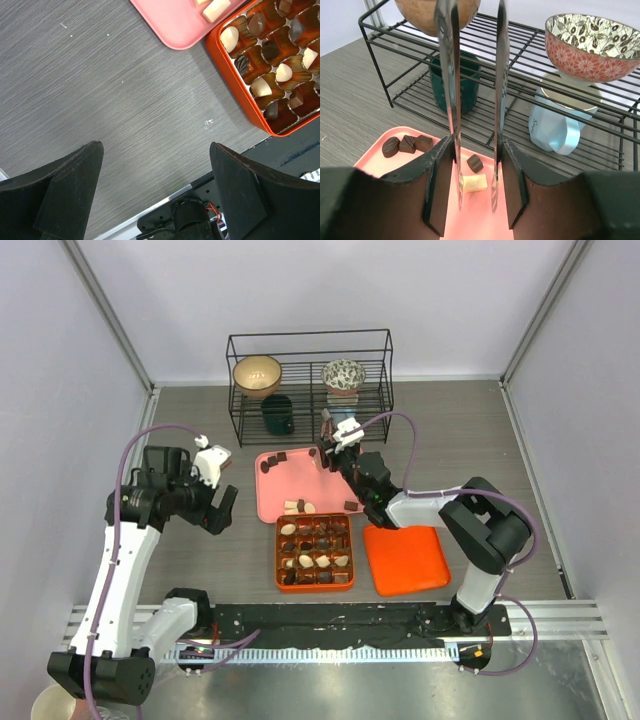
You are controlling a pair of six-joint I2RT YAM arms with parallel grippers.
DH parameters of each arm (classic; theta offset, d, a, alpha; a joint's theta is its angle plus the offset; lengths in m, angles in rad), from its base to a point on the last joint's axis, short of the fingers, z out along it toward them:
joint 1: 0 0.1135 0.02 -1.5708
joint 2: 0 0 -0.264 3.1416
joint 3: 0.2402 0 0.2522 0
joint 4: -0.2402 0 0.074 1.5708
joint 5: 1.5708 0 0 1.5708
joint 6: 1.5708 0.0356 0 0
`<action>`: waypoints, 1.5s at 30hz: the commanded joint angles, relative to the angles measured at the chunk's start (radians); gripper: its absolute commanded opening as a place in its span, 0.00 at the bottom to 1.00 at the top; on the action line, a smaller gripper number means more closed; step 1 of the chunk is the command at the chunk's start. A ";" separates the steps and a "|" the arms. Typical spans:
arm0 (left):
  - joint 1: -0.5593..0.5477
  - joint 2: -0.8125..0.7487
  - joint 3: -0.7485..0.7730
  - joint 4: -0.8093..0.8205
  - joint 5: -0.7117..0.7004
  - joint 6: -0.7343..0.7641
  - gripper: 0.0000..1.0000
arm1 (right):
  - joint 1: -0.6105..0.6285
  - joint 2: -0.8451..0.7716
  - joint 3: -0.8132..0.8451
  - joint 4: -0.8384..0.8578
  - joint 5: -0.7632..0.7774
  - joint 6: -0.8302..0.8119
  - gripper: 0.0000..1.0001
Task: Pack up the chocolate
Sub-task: Pick up the fake chocolate from the plate.
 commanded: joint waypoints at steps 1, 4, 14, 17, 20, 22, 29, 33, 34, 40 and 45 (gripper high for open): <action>0.005 -0.029 -0.005 0.013 -0.015 0.026 0.92 | 0.006 0.007 -0.006 0.118 0.034 -0.006 0.46; 0.005 -0.034 -0.002 0.010 -0.013 0.028 0.93 | 0.008 0.015 -0.009 0.132 0.033 -0.010 0.47; 0.005 -0.038 0.006 0.004 -0.006 0.030 0.92 | 0.008 0.050 0.021 0.164 0.008 -0.039 0.48; 0.003 -0.043 -0.002 0.005 -0.009 0.033 0.92 | 0.008 0.050 0.043 0.169 -0.013 -0.039 0.49; 0.003 -0.047 -0.003 0.004 -0.010 0.033 0.92 | 0.010 0.049 0.066 0.166 -0.036 -0.038 0.50; 0.005 -0.047 -0.003 0.002 -0.010 0.036 0.92 | 0.008 0.052 0.080 0.163 -0.049 -0.036 0.50; 0.003 -0.060 0.000 -0.005 -0.013 0.042 0.92 | 0.008 0.095 0.130 0.150 -0.059 -0.053 0.51; 0.003 -0.064 0.001 -0.007 -0.018 0.048 0.92 | 0.005 0.141 0.158 0.147 -0.044 -0.082 0.53; 0.003 -0.067 0.001 -0.011 -0.016 0.052 0.92 | 0.005 0.146 0.170 0.146 -0.046 -0.090 0.53; 0.005 -0.064 0.007 -0.018 -0.022 0.057 0.92 | -0.004 0.175 0.190 0.138 -0.047 -0.095 0.54; 0.005 -0.064 0.009 -0.016 -0.024 0.062 0.92 | -0.009 0.169 0.170 0.132 -0.067 -0.072 0.54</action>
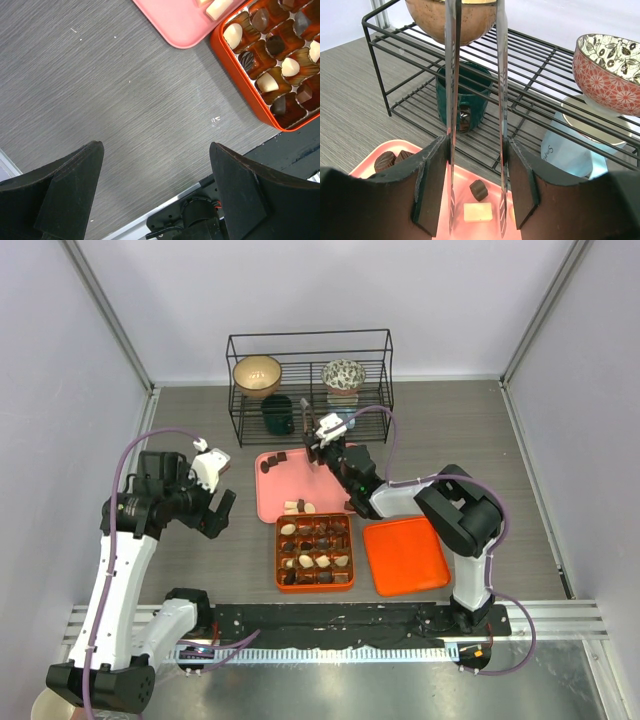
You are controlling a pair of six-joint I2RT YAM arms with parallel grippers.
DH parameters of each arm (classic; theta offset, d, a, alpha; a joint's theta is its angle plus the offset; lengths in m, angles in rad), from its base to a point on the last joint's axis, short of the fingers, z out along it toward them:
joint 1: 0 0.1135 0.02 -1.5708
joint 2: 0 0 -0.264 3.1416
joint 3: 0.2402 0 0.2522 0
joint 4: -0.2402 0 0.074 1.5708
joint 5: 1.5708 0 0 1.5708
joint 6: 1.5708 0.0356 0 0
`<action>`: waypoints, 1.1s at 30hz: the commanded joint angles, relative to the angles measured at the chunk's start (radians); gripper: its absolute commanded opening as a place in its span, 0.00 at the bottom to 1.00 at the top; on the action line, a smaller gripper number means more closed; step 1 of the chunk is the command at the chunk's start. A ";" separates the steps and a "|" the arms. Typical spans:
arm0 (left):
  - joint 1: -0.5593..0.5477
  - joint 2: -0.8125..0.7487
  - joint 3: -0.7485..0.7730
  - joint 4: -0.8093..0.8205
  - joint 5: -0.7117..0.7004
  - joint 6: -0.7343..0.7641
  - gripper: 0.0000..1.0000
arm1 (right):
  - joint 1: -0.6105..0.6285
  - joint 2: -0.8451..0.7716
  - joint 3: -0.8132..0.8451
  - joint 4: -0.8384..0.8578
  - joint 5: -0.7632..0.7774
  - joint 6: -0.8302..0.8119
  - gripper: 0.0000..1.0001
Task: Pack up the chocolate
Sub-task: Pick up the fake chocolate from the plate.
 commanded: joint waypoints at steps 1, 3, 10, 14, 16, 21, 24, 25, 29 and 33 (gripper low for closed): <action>0.005 -0.010 0.012 -0.003 -0.010 0.013 0.92 | -0.005 -0.014 0.014 0.065 -0.018 0.010 0.53; 0.003 -0.009 0.012 -0.003 -0.009 0.013 0.92 | -0.006 -0.012 0.005 0.069 -0.029 0.023 0.53; 0.005 -0.020 0.001 -0.010 -0.026 0.024 0.91 | -0.009 0.003 -0.009 0.080 -0.052 0.034 0.47; 0.005 -0.021 0.001 -0.014 -0.030 0.026 0.91 | -0.011 0.003 -0.014 0.082 -0.063 0.036 0.42; 0.003 -0.021 0.002 -0.016 -0.032 0.026 0.91 | -0.011 -0.012 -0.022 0.076 -0.066 0.036 0.37; 0.003 -0.020 0.009 -0.026 -0.030 0.027 0.89 | -0.011 -0.102 -0.084 0.048 -0.083 0.037 0.27; 0.005 -0.018 0.013 -0.033 -0.035 0.033 0.88 | -0.008 -0.233 -0.142 -0.007 -0.098 0.071 0.23; 0.005 -0.020 0.013 -0.033 -0.036 0.033 0.88 | -0.006 -0.317 -0.153 -0.035 -0.109 0.101 0.22; 0.005 -0.017 0.010 -0.036 -0.041 0.038 0.88 | 0.043 -0.528 -0.175 -0.353 -0.168 0.105 0.17; 0.005 -0.021 0.001 -0.033 -0.042 0.036 0.87 | 0.106 -0.748 -0.210 -0.594 -0.184 0.118 0.13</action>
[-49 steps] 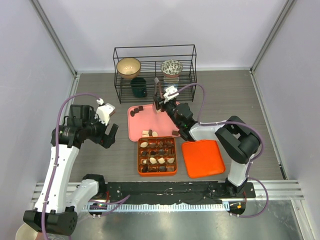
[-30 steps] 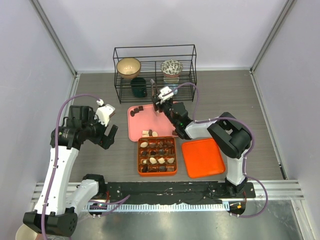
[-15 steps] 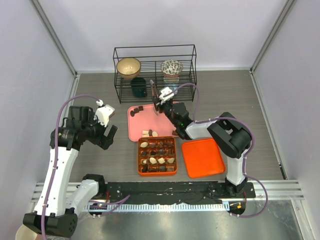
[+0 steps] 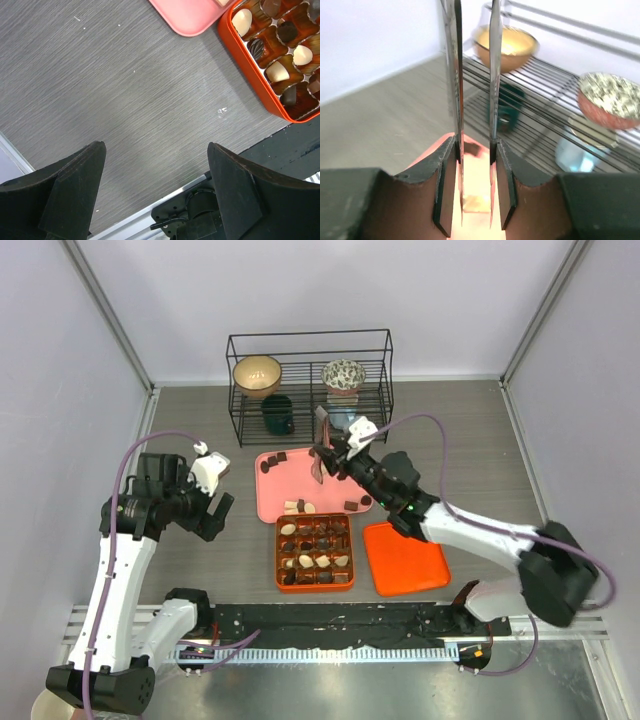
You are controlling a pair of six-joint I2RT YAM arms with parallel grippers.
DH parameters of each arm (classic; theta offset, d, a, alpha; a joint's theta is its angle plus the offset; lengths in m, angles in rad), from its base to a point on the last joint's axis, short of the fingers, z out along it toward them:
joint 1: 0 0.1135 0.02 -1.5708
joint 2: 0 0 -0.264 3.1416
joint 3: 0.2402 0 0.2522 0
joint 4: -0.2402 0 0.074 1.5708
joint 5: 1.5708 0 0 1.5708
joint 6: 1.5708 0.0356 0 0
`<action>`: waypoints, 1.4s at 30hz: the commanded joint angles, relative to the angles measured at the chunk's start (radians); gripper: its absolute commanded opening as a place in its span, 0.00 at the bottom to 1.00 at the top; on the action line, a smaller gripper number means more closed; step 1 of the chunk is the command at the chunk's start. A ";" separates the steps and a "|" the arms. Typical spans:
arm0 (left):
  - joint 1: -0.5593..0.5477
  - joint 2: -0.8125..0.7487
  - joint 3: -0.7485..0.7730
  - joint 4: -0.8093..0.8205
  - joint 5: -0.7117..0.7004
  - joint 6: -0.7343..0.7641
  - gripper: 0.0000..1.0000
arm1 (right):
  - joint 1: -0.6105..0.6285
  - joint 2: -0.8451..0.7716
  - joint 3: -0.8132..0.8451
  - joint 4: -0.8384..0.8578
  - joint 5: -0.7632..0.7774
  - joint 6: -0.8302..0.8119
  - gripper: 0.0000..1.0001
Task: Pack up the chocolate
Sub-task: Pick up the fake chocolate from the plate, then place the fake chocolate in the packing box.
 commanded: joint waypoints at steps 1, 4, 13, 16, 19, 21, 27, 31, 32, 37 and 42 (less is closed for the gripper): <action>0.004 -0.014 -0.003 0.002 -0.004 0.009 0.87 | 0.072 -0.251 -0.029 -0.298 -0.046 0.043 0.13; 0.004 -0.017 -0.009 0.006 -0.004 0.010 0.87 | 0.106 -0.409 -0.068 -0.447 -0.062 0.091 0.13; 0.004 -0.013 -0.003 0.000 -0.004 0.007 0.87 | 0.218 -0.644 -0.144 -0.753 -0.175 0.237 0.16; 0.003 -0.019 -0.005 -0.001 -0.004 0.001 0.87 | 0.255 -0.688 -0.182 -0.749 -0.164 0.257 0.17; 0.003 -0.020 0.003 -0.006 -0.004 -0.003 0.87 | 0.267 -0.710 -0.208 -0.734 -0.172 0.267 0.17; 0.004 -0.019 0.009 -0.012 -0.003 -0.006 0.87 | 0.270 -0.707 -0.220 -0.711 -0.170 0.270 0.18; 0.003 -0.033 0.007 -0.020 -0.001 -0.005 0.87 | 0.279 -0.702 -0.245 -0.623 -0.145 0.267 0.18; 0.003 -0.040 0.006 -0.023 -0.006 0.001 0.87 | 0.281 -0.698 -0.256 -0.571 -0.128 0.258 0.18; 0.003 -0.042 0.007 -0.023 -0.004 0.004 0.87 | 0.282 -0.693 -0.253 -0.570 -0.129 0.257 0.18; 0.004 -0.043 0.007 -0.026 -0.004 0.006 0.88 | 0.287 -0.682 -0.251 -0.568 -0.120 0.252 0.22; 0.003 -0.047 0.011 -0.029 -0.001 0.004 0.91 | 0.290 -0.699 -0.266 -0.577 -0.106 0.251 0.32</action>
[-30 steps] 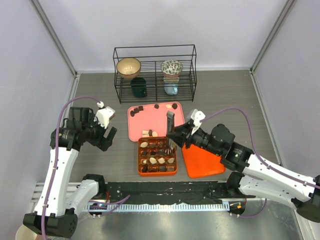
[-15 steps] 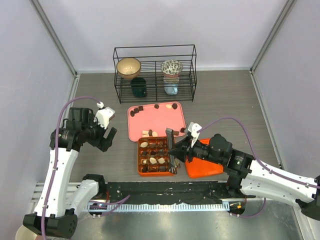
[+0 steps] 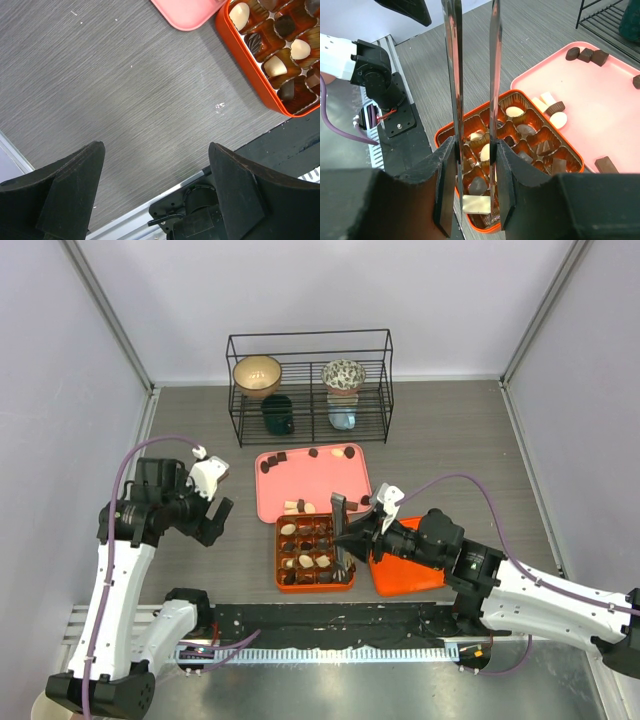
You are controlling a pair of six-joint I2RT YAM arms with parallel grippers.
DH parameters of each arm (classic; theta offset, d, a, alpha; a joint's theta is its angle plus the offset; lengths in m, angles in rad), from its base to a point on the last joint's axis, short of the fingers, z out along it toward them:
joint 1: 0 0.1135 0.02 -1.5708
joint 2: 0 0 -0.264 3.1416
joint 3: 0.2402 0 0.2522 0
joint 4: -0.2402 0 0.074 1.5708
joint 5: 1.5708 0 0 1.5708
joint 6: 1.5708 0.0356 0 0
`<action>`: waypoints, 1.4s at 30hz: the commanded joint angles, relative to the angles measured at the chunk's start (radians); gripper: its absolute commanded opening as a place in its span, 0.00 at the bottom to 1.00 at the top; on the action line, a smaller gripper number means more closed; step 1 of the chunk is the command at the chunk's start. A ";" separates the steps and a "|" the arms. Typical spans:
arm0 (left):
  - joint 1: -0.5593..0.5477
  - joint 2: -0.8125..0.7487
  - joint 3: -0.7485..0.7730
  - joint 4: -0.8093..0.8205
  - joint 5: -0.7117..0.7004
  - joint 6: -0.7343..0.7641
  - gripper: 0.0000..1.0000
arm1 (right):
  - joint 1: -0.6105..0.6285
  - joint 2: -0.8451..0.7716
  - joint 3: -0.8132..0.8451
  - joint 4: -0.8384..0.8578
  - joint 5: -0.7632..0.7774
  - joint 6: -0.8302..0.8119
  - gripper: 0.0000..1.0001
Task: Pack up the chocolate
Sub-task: Place the fake chocolate in the packing box.
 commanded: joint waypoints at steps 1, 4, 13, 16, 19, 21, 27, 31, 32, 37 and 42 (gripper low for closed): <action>0.003 -0.016 0.019 -0.002 0.000 0.004 0.91 | 0.007 -0.029 -0.010 0.066 0.031 -0.004 0.35; 0.003 -0.017 0.024 -0.005 0.001 0.001 0.92 | 0.007 -0.040 -0.023 0.078 0.041 -0.010 0.40; 0.003 -0.023 0.042 -0.020 -0.005 0.009 0.93 | 0.007 -0.044 -0.037 0.132 0.047 -0.011 0.49; 0.003 -0.028 0.042 -0.025 -0.006 0.013 0.93 | 0.007 -0.050 -0.036 0.136 0.050 -0.017 0.48; 0.003 -0.029 0.047 -0.029 -0.006 0.015 0.93 | 0.007 -0.073 -0.013 0.101 0.103 -0.045 0.38; 0.005 -0.028 0.053 -0.031 -0.005 0.015 0.93 | 0.007 -0.090 0.022 0.051 0.145 -0.065 0.33; 0.003 -0.019 0.068 -0.031 0.001 0.012 0.93 | 0.004 -0.080 0.162 -0.141 0.451 -0.119 0.27; 0.003 -0.022 0.062 -0.036 0.000 0.017 0.93 | -0.048 0.009 0.324 -0.297 0.698 -0.137 0.27; 0.005 -0.025 0.060 -0.034 0.000 0.021 0.93 | -0.082 0.049 0.344 -0.320 0.720 -0.142 0.26; 0.003 -0.040 0.054 -0.039 -0.003 0.027 0.93 | -0.501 0.176 0.456 -0.446 0.454 -0.087 0.27; 0.005 -0.056 0.048 -0.045 -0.014 0.035 0.95 | -0.743 0.400 0.510 -0.465 0.265 -0.077 0.27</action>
